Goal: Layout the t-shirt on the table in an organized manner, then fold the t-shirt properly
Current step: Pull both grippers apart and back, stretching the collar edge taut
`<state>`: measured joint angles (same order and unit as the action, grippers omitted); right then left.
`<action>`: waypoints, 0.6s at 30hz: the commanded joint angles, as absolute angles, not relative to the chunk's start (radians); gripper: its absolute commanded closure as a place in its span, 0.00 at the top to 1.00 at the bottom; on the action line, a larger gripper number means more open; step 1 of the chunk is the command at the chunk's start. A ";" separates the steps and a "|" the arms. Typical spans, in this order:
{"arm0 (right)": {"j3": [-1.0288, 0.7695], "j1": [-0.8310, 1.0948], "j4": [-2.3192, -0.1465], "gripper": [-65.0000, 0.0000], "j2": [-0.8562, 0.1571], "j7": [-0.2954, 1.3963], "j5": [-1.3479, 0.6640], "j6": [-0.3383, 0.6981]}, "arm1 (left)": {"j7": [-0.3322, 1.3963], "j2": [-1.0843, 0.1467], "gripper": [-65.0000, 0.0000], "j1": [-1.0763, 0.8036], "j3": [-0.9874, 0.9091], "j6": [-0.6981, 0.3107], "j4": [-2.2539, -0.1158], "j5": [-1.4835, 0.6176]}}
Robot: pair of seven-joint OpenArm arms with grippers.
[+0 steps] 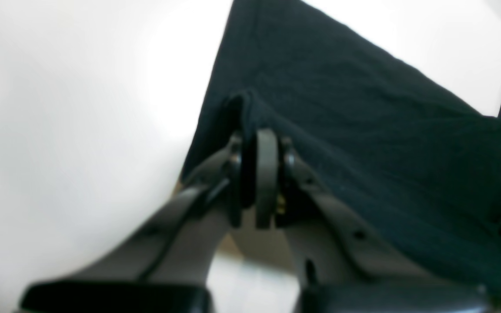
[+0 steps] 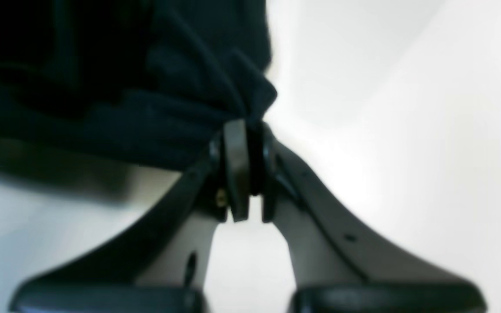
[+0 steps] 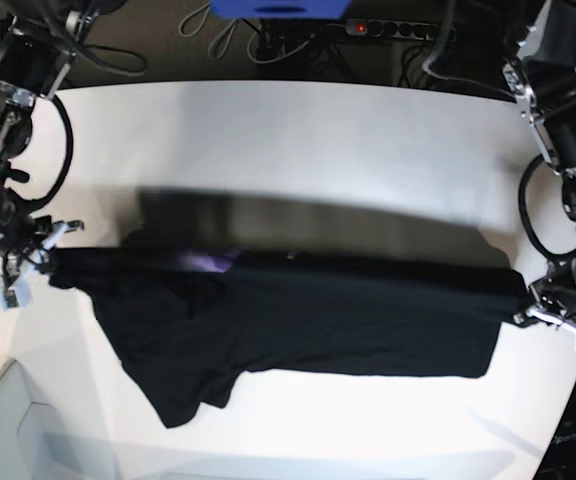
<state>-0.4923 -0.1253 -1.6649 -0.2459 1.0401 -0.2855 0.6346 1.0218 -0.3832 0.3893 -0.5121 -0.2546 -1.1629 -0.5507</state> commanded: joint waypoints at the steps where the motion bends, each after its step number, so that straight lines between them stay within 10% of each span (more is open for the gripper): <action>1: -0.527 -0.151 -1.707 0.00 -0.239 1.023 -0.272 0.636 | 0.998 -0.420 0.00 0.418 -0.542 -0.248 -1.187 -0.549; 18: -0.464 0.067 -1.857 0.00 -0.206 1.010 -0.272 0.639 | 1.001 -0.417 0.00 0.211 -0.605 -0.251 -1.388 -0.550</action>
